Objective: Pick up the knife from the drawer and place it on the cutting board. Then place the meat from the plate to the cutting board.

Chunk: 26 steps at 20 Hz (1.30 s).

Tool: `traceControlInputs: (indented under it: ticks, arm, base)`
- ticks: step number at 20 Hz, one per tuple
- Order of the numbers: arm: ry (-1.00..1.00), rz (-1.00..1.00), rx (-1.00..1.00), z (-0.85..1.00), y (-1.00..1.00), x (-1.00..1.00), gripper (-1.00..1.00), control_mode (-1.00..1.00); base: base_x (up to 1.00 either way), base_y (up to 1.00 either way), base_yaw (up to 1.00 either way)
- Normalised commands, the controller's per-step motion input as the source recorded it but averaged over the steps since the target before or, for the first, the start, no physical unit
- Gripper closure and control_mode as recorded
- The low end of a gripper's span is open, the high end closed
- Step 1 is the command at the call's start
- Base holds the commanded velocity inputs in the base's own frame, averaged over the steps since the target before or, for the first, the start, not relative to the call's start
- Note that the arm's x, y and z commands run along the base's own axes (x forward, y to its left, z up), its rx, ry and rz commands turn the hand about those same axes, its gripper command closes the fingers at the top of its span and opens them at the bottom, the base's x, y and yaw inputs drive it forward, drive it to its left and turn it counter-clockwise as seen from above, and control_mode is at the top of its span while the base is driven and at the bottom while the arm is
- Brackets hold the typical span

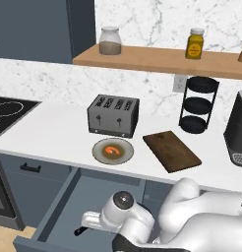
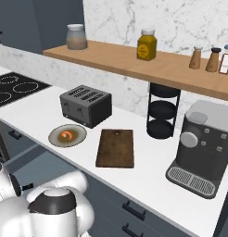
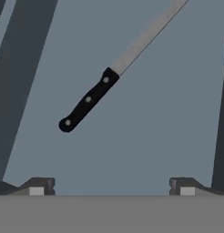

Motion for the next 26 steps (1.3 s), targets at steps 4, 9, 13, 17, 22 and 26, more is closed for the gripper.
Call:
traceControlInputs:
  ticks: [4, 9, 13, 17, 22, 26]
  arm:
    - [0.00, 0.00, -0.17, 0.21, 0.00, 0.40, -1.00, -1.00]
    - [0.00, 0.00, -0.06, 0.00, 0.00, 0.36, -1.00, -1.00]
    - [0.00, 0.00, 0.00, 0.00, 0.00, 0.33, -1.00, -1.00]
    - [0.00, 0.00, 0.00, 0.00, 0.00, 0.19, -1.00, -1.00]
    - [0.00, -0.01, 0.00, -0.09, 0.00, 0.01, -1.00, -1.00]
    - [0.00, -0.12, 0.00, -0.09, 0.00, -0.05, -1.00, -1.00]
  base:
    - [0.00, 0.00, 0.00]
    - [0.00, 0.00, 0.00]
    - [0.00, 0.00, 0.00]
    - [0.00, 0.00, 0.00]
    - [0.00, 0.00, 0.00]
    - [0.00, 0.00, 0.00]
